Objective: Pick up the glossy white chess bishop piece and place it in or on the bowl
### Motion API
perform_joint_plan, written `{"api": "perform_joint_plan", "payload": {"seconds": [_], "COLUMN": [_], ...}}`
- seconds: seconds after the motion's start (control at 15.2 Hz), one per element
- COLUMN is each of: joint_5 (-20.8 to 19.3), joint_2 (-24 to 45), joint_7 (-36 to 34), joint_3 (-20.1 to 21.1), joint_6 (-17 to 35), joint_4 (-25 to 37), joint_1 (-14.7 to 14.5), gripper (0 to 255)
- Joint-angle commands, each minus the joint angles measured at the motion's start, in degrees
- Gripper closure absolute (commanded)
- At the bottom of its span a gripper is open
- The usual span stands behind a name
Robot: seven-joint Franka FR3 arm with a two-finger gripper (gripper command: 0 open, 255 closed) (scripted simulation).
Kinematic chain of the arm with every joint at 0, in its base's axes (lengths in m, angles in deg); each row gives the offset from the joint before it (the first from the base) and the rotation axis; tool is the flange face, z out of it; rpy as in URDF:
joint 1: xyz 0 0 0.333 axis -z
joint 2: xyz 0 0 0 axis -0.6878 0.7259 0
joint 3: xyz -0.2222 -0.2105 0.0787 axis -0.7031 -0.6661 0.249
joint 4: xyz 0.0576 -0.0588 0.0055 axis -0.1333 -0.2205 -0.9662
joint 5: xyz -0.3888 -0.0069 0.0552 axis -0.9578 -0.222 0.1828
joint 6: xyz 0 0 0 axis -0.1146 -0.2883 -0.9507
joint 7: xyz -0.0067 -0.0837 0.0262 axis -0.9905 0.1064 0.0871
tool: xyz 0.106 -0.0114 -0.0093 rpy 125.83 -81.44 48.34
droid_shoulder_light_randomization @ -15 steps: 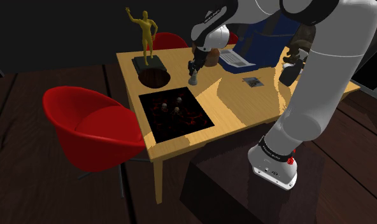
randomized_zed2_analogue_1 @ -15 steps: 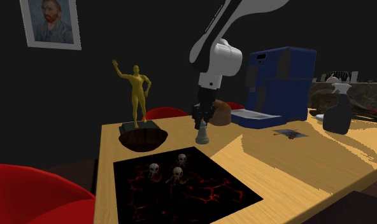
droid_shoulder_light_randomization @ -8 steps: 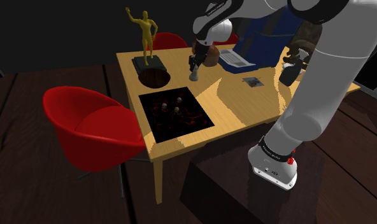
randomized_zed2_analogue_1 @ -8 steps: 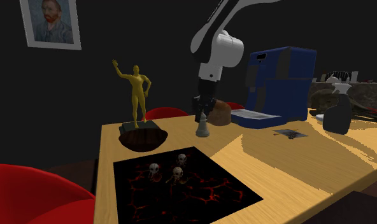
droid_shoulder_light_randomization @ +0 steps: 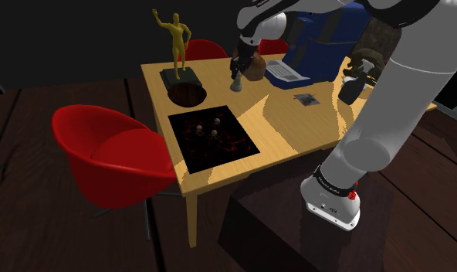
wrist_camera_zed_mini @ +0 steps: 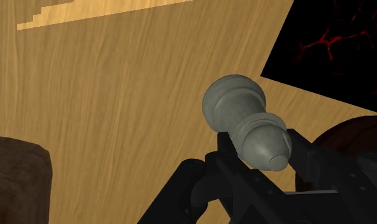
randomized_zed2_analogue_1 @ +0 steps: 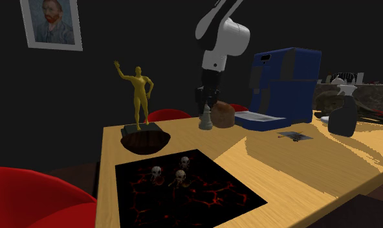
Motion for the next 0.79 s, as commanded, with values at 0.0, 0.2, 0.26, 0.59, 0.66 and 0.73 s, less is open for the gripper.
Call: {"api": "perform_joint_plan", "payload": {"seconds": [0.0,0.2,0.26,0.59,0.66,0.73], "joint_5": [-0.53,-1.32,-1.57,-2.20,-2.21,-2.22], "joint_2": [-0.64,-1.80,-2.16,-1.52,-0.67,0.23], "joint_7": [-0.50,-1.24,-1.47,-4.50,-5.69,-6.87], "joint_3": [-0.11,-0.25,-0.28,0.69,1.19,1.66], "joint_6": [-1.41,-3.46,-4.15,-6.53,-6.81,-7.12], "joint_4": [0.83,1.83,2.19,5.57,6.83,8.16], "joint_1": [-0.04,-0.12,-0.13,-1.40,-2.00,-2.59], "gripper": [255,255,255,255,255,255]}}
